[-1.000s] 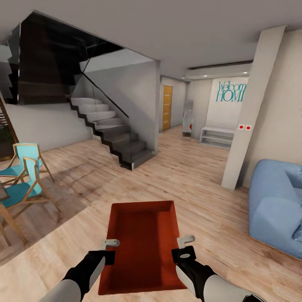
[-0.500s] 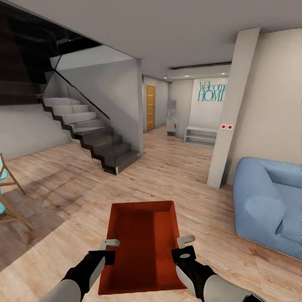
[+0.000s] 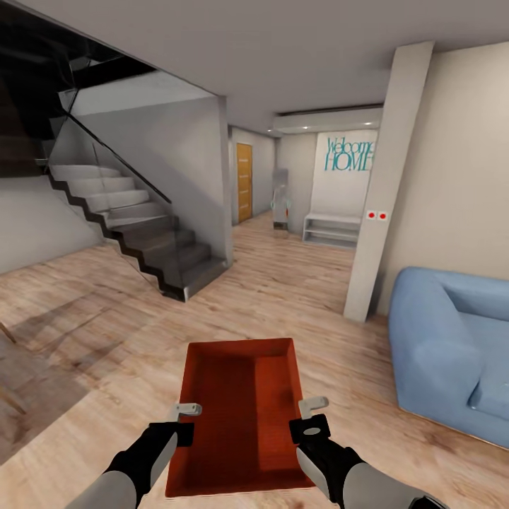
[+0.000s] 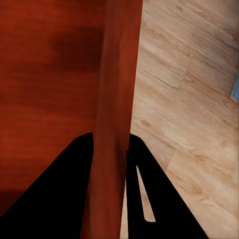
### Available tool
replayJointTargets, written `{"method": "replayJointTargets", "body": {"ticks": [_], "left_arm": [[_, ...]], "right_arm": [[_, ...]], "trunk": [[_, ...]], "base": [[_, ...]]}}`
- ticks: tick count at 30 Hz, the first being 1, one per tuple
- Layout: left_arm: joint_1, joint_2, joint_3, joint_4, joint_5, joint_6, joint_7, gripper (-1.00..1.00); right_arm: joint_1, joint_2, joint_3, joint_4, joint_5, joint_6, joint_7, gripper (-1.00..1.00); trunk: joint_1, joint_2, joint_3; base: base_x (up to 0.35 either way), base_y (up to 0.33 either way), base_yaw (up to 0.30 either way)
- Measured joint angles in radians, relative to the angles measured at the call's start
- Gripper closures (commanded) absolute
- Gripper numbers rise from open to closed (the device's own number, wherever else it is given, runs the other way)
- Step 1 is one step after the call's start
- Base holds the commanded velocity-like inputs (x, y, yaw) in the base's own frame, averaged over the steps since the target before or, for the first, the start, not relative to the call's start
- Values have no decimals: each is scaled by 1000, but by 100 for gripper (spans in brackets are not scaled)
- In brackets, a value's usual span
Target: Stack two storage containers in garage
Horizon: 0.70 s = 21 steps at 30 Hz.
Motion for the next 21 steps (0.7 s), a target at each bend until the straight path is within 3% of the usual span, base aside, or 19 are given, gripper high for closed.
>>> {"method": "replayJointTargets", "body": {"ticks": [21], "left_arm": [[0,0,0,0,0,0,0,100]], "right_arm": [[0,0,0,0,0,0,0,100]], "trunk": [[0,0,0]], "base": [[322,0,0]]}}
